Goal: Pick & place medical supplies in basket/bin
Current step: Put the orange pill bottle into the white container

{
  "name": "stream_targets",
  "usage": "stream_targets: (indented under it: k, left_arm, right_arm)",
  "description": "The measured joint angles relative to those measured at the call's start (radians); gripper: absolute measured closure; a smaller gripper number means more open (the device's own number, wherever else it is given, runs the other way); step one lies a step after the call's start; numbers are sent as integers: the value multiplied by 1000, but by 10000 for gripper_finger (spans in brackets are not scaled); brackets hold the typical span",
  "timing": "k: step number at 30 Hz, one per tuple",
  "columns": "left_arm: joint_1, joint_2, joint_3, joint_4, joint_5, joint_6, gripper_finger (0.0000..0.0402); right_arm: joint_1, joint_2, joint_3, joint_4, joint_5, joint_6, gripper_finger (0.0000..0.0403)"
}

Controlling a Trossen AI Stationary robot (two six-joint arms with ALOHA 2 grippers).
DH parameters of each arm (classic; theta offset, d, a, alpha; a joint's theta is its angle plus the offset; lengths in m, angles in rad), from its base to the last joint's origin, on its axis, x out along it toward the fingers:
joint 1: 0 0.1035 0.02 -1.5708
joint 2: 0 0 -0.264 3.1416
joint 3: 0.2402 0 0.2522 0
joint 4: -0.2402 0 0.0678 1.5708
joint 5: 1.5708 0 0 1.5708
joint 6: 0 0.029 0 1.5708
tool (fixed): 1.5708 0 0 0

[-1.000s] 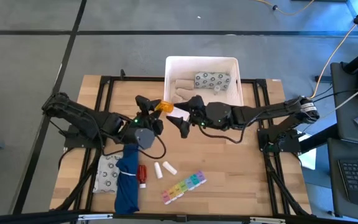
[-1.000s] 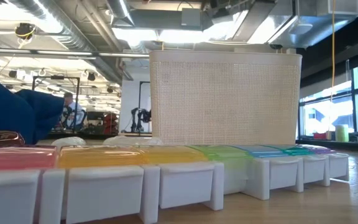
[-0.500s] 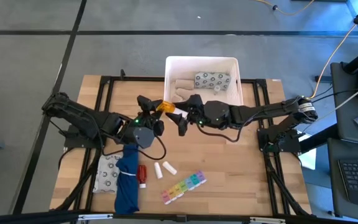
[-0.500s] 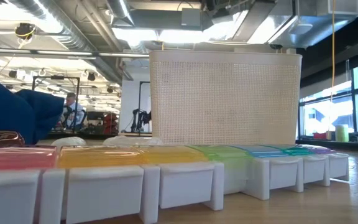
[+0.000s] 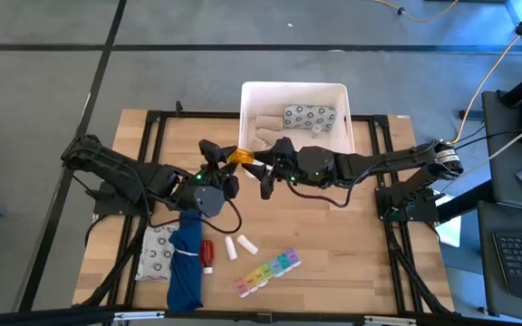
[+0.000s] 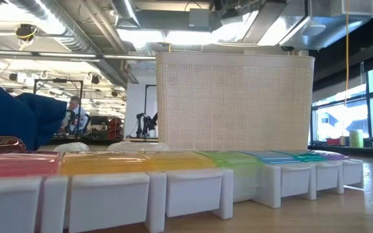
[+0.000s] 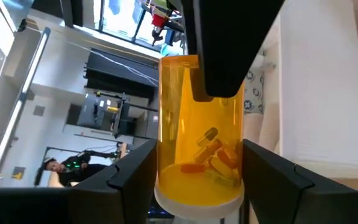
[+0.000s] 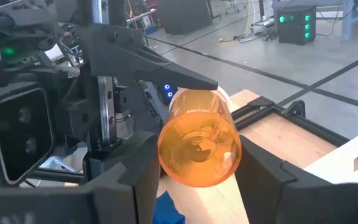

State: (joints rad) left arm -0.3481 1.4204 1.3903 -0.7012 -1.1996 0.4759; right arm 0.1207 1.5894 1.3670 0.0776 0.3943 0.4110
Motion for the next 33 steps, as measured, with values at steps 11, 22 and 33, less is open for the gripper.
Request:
stream_targets:
  k: [11, 22, 33]
  left_arm:
    - [-64, -88, 0, -14, 80, -265, 185]
    - [-27, -294, 0, -65, 453, -831, 185]
    - [-32, -310, 0, 22, 461, -889, 185]
  right_arm:
    - [0, 0, 0, 1, 29, -30, 229]
    - [0, 0, 39, -4, 39, -117, 228]
    - [22, -2, 169, 3, -20, -291, 228]
